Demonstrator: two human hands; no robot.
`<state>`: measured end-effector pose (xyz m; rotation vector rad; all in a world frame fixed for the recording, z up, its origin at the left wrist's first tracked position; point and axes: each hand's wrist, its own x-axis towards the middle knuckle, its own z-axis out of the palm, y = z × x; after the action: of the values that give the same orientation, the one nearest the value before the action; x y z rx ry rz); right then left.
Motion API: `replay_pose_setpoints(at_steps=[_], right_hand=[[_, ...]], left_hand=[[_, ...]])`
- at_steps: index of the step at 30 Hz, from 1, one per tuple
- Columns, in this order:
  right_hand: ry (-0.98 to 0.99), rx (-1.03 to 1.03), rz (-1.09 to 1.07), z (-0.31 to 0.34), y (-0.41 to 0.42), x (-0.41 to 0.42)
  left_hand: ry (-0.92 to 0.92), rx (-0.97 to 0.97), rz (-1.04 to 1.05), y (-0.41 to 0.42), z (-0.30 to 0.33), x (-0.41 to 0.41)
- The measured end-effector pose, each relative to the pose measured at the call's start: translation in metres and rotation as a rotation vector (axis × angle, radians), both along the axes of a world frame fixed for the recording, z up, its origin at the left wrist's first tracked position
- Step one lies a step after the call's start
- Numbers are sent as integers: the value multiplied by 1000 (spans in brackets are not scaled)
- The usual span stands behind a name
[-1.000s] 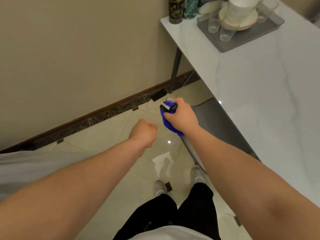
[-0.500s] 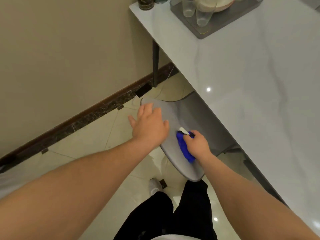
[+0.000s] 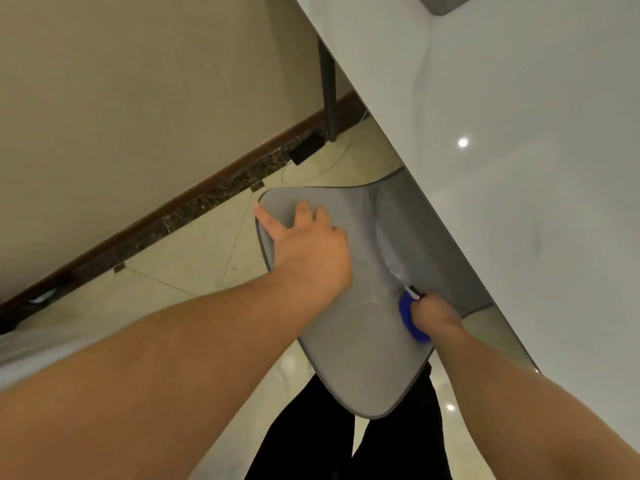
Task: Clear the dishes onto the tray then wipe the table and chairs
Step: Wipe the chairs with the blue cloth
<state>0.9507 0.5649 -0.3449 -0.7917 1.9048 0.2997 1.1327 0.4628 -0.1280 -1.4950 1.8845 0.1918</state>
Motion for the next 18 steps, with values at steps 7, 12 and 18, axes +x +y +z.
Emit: replay_pose_setpoints(at_steps=[7, 12, 18], right_hand=[[-290, -529, -93, 33, -96, 78], [-391, -532, -90, 7, -61, 58], [-44, 35, -38, -36, -33, 0]], left_hand=[[-206, 54, 80, -50, -16, 0], [-316, 151, -41, -70, -47, -19], [-412, 234, -1, -90, -76, -25]])
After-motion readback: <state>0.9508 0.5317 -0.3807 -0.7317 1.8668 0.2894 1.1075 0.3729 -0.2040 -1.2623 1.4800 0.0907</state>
